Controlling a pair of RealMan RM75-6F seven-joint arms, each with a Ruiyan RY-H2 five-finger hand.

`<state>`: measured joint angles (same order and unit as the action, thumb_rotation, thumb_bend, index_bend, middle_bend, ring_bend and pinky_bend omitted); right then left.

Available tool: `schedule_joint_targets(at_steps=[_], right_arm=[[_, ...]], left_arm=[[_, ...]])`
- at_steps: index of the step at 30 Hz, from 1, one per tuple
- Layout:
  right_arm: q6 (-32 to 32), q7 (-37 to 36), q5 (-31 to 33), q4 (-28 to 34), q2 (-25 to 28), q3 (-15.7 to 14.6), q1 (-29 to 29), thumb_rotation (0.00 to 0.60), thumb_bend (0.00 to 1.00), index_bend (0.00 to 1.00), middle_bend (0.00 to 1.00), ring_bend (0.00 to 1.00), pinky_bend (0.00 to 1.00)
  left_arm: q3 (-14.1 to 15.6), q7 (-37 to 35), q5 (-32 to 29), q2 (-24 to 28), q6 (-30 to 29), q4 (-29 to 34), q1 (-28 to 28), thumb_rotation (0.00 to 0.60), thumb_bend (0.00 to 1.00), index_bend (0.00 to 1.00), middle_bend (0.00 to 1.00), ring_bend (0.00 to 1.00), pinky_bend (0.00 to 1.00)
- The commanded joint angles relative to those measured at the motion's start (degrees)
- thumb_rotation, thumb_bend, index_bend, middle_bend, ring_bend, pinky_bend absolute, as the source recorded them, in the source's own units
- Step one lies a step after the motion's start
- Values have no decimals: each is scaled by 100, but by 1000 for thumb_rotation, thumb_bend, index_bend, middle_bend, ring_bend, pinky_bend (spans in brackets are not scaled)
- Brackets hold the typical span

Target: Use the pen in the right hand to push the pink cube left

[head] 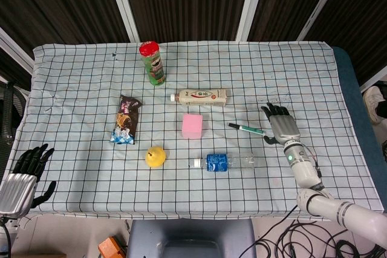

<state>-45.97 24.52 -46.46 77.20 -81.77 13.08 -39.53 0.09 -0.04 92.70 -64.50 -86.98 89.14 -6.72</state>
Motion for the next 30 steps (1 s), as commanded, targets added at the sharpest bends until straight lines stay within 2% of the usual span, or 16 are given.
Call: schedule_joint_targets(at_steps=[1, 6, 11, 15, 30], right_arm=[[-60, 63, 78, -5, -41, -47, -50, 600, 417, 226, 1, 0, 0], [-183, 50, 145, -112, -177, -70, -102, 600, 416, 288, 22, 0, 0], [-230, -63, 271, -231, -415, -18, -167, 600, 417, 409, 74, 0, 0], [-345, 132, 406, -433, -692, -17, -305, 600, 417, 493, 102, 0, 0], [-448, 806, 933, -1358, -1615, 84, -798, 600, 417, 573, 127, 0, 0]], left_arm=[[6, -20, -5, 2, 1, -22, 7, 600, 392, 0, 0, 0, 90], [-13, -23, -49, 9, 23, -20, 2, 600, 392, 0, 0, 0, 90], [-5, -36, 4, 16, 19, -3, -15, 600, 393, 0, 0, 0, 91], [11, -68, 76, 18, 10, -15, -33, 600, 392, 0, 0, 0, 91], [36, -138, 73, 49, 6, -40, -19, 600, 392, 0, 0, 0, 93]])
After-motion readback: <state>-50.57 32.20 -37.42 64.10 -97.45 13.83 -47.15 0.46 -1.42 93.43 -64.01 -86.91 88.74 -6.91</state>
